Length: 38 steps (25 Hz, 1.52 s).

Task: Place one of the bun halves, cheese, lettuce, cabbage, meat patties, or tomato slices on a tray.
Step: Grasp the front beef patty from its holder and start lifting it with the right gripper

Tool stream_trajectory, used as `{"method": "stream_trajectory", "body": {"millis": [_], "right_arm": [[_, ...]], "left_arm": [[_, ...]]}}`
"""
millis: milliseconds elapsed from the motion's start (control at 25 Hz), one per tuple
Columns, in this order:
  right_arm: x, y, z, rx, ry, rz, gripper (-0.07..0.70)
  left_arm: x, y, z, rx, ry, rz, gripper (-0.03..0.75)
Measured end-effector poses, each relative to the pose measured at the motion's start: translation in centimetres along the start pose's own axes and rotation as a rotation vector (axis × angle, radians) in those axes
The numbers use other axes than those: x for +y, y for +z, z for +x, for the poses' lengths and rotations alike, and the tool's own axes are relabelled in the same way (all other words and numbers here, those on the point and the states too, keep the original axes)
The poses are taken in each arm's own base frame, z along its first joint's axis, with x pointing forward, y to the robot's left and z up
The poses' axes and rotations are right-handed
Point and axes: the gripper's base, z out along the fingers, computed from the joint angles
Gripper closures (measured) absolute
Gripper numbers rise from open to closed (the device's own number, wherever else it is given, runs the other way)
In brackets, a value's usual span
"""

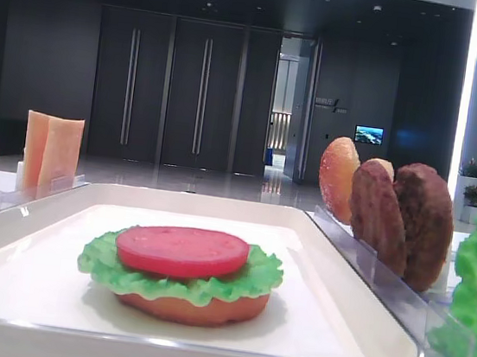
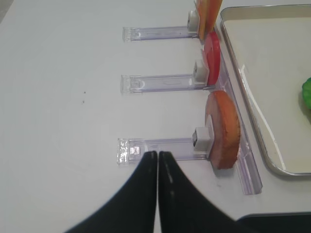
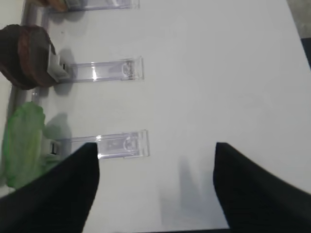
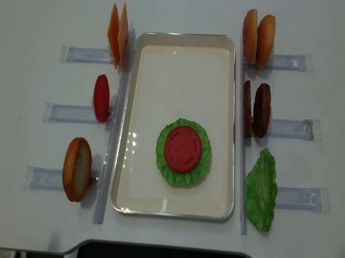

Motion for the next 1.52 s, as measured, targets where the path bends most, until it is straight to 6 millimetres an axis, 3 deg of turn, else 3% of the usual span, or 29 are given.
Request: {"method": "stream_trajectory", "body": {"millis": [320,400,720,1120,1520], "right_arm": [[0.2,2.7,-7.8,0.154,0.036,-0.071,0.155],[0.1,4.5,-9.7,0.227,0.029,-0.075,0.155],[-0.4,8.7,-15.6,0.305,0.004,-0.083,0.155],[-1.2,12.8,-18.8,0.358,-0.026,-0.04,0.155],[-1.3,12.9,-19.0,0.358,0.01,-0.031,0.164]], "left_arm": [[0.0,0.0,0.0,0.0,0.0,0.0,0.722],[0.0,0.0,0.0,0.0,0.0,0.0,0.722],[0.0,0.0,0.0,0.0,0.0,0.0,0.722],[0.0,0.0,0.0,0.0,0.0,0.0,0.722],[0.0,0.0,0.0,0.0,0.0,0.0,0.722]]}}
